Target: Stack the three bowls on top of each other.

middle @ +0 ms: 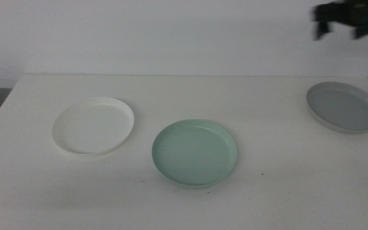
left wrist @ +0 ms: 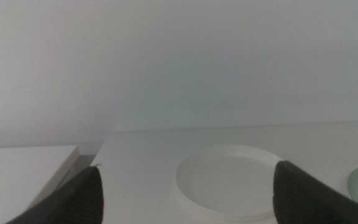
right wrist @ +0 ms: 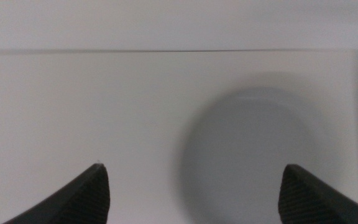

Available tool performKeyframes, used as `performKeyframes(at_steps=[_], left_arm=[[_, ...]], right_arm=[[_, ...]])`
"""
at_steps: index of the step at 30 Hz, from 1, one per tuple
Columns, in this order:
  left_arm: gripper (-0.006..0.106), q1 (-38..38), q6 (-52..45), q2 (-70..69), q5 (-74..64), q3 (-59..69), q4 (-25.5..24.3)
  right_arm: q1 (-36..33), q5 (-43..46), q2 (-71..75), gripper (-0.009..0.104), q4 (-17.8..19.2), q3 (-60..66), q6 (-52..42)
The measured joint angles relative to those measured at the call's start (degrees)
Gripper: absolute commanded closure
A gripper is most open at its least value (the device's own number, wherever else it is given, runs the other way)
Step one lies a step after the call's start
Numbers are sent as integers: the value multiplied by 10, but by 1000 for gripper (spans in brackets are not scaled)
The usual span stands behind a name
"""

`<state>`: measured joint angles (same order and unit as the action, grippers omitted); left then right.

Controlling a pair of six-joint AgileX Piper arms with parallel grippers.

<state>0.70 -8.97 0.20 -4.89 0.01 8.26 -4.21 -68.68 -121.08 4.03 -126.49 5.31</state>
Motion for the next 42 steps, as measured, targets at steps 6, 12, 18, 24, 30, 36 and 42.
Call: performKeyframes(at_steps=[6,12,18,24,30,36,42], left_arm=[[7,0,0,0,0,0,0],[7,0,0,0,0,0,0],[7,0,0,0,0,0,0],[7,0,0,0,0,0,0],[7,0,0,0,0,0,0],[7,0,0,0,0,0,0],[7,0,0,0,0,0,0]], right_arm=[[155,-4,-42,2,-44,-2,-15],[214,37,-121,2,-67,-2,-27],[214,70,-176,2,-77,-2,-31],[214,69,-216,9,-83,-2,-32],[214,66,-226,38,-84,-2,-33],[214,57,-234,78,-93,-7,-40],[213,41,-226,97,-99,-10,-48]])
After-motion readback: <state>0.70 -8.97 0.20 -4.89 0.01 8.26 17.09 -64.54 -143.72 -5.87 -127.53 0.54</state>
